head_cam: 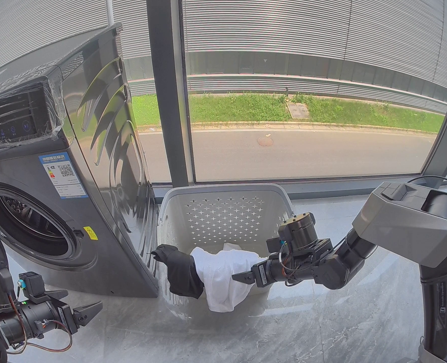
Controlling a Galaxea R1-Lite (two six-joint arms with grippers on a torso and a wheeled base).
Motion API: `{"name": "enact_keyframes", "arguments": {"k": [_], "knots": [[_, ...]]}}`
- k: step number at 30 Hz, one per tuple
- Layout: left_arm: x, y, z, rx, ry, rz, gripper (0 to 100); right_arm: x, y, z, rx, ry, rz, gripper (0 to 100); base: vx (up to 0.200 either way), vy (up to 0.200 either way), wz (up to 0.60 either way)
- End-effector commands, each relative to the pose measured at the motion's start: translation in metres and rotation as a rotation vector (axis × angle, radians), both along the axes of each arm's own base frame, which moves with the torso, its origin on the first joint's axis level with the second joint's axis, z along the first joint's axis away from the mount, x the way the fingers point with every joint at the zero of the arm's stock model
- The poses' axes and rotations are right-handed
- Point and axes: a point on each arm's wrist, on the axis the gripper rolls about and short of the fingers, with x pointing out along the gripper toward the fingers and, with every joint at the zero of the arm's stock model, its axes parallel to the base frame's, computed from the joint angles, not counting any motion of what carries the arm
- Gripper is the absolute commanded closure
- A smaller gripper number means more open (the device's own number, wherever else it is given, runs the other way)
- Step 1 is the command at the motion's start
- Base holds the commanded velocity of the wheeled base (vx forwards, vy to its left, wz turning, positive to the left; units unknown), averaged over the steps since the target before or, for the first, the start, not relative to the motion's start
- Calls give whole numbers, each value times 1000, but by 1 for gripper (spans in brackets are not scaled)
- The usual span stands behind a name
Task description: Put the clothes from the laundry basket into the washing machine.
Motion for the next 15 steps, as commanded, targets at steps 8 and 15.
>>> {"name": "enact_keyframes", "arguments": {"k": [8, 15], "knots": [[0, 0, 3, -1, -25, 2, 0, -3, 29, -25, -58, 3, -64, 0, 0, 0, 0], [-1, 0, 4, -1, -31, 1, 0, 6, 31, -28, -72, -22, -168, 0, 0, 0, 0]]}}
